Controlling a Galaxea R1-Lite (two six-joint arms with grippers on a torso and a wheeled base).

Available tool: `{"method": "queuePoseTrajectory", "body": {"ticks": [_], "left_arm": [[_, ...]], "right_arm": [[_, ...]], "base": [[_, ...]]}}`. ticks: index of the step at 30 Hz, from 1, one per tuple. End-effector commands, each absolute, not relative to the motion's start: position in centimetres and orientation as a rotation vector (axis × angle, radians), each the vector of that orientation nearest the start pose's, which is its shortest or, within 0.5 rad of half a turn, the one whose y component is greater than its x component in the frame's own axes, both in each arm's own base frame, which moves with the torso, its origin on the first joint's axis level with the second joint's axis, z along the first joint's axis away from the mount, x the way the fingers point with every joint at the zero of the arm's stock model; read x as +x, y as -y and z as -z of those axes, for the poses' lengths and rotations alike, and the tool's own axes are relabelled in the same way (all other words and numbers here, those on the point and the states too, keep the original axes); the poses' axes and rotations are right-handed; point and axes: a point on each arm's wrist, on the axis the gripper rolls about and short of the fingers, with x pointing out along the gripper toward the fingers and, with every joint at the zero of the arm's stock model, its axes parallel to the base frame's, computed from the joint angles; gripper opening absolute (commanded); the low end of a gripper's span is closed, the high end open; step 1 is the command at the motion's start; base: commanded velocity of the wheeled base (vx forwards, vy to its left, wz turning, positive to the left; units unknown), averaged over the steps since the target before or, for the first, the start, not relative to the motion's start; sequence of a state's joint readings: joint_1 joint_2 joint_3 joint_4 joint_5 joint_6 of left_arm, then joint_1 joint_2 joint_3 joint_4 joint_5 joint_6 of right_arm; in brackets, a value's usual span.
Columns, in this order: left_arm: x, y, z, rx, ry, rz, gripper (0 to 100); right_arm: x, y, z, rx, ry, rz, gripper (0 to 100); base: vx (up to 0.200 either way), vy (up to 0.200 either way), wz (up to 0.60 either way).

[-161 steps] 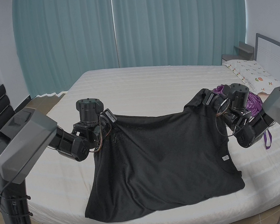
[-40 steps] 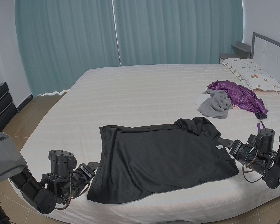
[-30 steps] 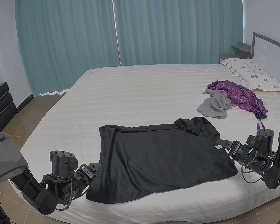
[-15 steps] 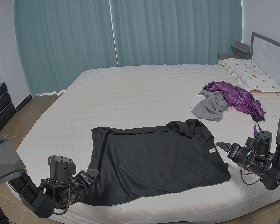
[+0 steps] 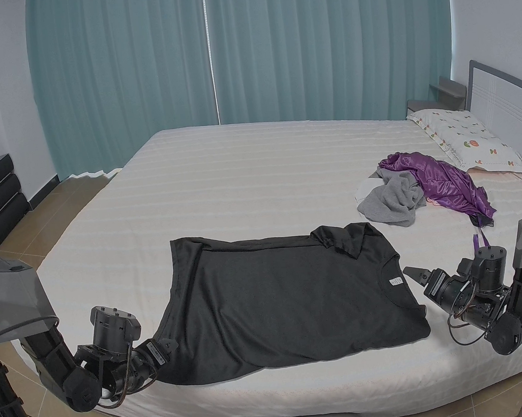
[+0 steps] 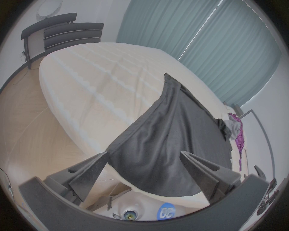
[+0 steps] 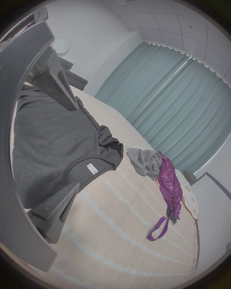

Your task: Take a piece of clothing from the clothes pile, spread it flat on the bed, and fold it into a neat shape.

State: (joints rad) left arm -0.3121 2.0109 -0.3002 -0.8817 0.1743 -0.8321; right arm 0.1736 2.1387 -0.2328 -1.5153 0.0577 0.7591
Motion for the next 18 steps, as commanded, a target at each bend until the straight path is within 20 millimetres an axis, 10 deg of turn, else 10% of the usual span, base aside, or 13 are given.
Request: {"method": "queuePoseTrajectory", "body": {"ticks": [1, 16, 17, 18], "left_arm": [[23.1, 6.6, -0.5, -0.565, -0.834, -0.242, 100], [23.7, 4.9, 2.2, -0.602, -0.859, -0.306, 100], [23.7, 4.9, 2.2, -0.602, -0.859, -0.306, 0], [23.7, 4.7, 2.5, -0.606, -0.856, -0.305, 0]], "right_arm": [[26.6, -4.8, -1.9, 0.721, -0.475, -0.06, 100], [26.7, -4.8, -1.5, 0.722, -0.487, -0.055, 100], [26.7, -4.8, -1.5, 0.722, -0.487, -0.055, 100], [26.7, -4.8, -1.5, 0.722, -0.487, -0.055, 100]], "base": [[0.0, 0.0, 0.0], [0.0, 0.0, 0.0], [0.0, 0.0, 0.0], [0.0, 0.0, 0.0]]}}
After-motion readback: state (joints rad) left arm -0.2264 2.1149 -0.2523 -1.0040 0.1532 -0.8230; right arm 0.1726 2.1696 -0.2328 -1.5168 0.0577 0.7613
